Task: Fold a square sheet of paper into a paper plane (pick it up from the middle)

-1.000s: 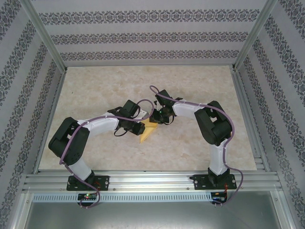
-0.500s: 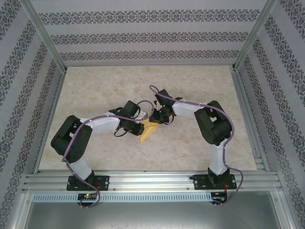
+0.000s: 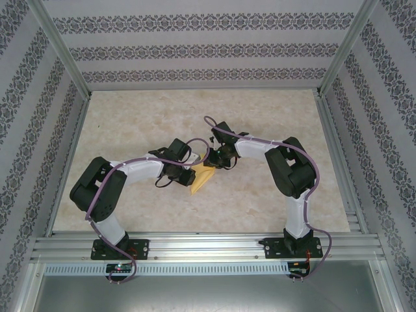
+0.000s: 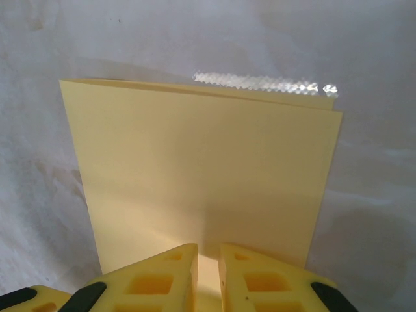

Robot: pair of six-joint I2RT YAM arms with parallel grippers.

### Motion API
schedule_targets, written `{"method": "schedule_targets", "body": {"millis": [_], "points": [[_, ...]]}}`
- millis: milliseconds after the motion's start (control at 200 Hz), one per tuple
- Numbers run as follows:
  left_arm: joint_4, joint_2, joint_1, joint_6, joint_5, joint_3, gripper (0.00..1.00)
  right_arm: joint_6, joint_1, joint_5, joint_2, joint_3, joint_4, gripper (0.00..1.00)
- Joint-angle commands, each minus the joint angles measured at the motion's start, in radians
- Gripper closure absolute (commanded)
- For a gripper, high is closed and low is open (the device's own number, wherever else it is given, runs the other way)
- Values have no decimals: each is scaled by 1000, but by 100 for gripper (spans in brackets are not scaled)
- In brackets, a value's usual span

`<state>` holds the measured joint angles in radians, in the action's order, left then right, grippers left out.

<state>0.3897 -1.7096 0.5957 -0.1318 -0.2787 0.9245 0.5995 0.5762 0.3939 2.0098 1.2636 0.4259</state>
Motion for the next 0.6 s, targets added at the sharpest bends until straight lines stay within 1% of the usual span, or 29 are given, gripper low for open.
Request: {"method": "schedule_targets", "body": {"millis": [0, 315, 440, 594], "points": [[-21, -7, -14, 11, -3, -3, 89, -12, 10, -21, 26, 19, 10, 82], [-41, 3, -14, 22, -33, 3, 88, -10, 13, -25, 26, 11, 7, 82], [-28, -7, -14, 30, -9, 10, 88, -7, 13, -26, 24, 9, 4, 82], [-40, -21, -14, 29, -10, 9, 87, -6, 13, -26, 26, 7, 5, 82]]}}
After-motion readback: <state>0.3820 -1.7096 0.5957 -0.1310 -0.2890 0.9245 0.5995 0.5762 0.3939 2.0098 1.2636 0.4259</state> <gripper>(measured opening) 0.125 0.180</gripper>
